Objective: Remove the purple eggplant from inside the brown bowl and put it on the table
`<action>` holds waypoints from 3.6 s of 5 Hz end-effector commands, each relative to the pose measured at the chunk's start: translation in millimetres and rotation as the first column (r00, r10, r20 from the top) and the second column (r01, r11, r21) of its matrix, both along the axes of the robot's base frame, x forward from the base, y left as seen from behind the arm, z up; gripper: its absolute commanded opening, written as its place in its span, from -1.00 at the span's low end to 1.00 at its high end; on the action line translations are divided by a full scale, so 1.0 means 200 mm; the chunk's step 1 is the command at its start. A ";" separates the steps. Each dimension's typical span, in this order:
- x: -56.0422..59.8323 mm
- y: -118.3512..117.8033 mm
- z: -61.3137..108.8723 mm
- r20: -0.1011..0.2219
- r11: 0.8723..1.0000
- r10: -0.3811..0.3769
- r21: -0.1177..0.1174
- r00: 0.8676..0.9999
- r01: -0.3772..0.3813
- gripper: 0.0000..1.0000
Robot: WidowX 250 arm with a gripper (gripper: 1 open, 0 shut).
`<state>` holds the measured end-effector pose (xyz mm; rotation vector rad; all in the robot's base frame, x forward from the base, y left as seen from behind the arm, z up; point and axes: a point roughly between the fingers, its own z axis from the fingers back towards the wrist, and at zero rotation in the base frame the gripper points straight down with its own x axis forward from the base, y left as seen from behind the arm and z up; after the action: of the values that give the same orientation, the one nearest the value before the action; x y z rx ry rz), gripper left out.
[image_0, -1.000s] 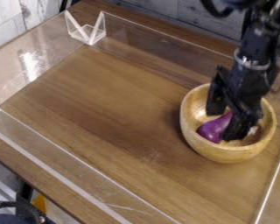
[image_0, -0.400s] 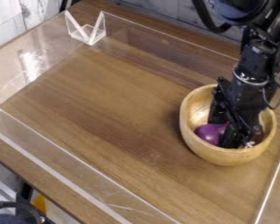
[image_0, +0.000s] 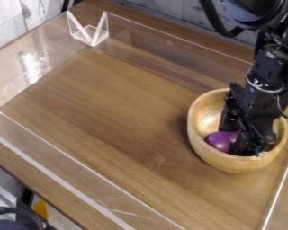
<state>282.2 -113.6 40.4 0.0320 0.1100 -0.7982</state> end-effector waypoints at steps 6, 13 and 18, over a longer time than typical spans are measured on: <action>-0.04 0.16 0.43 0.158 0.993 0.114 -0.057 0.981 -0.106 -1.00; -0.25 0.43 0.45 0.168 0.994 0.082 -0.084 0.982 -0.069 1.00; -0.30 0.33 0.47 0.197 0.997 -0.032 -0.062 0.980 0.045 1.00</action>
<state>220.5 -47.0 127.9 0.0382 -0.0684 -0.8278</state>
